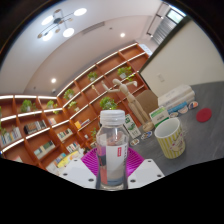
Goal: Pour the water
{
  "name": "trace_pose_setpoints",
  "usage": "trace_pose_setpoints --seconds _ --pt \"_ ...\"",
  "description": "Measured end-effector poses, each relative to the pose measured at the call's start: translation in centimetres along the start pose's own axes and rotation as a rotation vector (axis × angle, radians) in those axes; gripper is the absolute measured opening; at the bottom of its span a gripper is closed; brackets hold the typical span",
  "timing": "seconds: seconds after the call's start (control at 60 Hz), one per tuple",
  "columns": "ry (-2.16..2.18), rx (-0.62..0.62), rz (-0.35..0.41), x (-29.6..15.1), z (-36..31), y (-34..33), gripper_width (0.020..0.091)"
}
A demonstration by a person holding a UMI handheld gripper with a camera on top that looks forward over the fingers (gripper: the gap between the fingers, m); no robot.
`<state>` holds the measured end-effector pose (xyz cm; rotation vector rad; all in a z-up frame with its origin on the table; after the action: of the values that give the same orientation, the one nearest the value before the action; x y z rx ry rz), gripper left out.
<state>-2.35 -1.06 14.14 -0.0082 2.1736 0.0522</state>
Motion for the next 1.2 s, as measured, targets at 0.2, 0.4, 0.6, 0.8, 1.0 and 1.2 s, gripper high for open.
trace_pose_setpoints --seconds 0.2,0.4,0.6,0.8,1.0,1.2 --pt "0.572 0.032 0.093 -3.3 1.7 2.9 0.035" --pt "0.995 0.031 0.175 -6.0 2.7 4.4 0.0351" --pt "1.408 0.011 0.24 -7.7 3.3 5.5 0.0349" --pt "1.566 0.059 0.252 -7.0 5.0 4.8 0.0351" --pt "1.485 0.072 0.235 -7.3 4.7 4.2 0.0352" --pt "0.889 -0.002 0.18 -11.6 1.9 6.4 0.0353"
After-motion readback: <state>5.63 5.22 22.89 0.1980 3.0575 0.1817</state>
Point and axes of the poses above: the point between the fingertips, and its own axes, seen from behind it with the camera up: z to the right, x down, y forward, the way the camera looks, the point moved 1 cm from there along -y, backward, against the way the camera looks, and after that the axes turned 7 degrees about z, right-handed, at the moved point
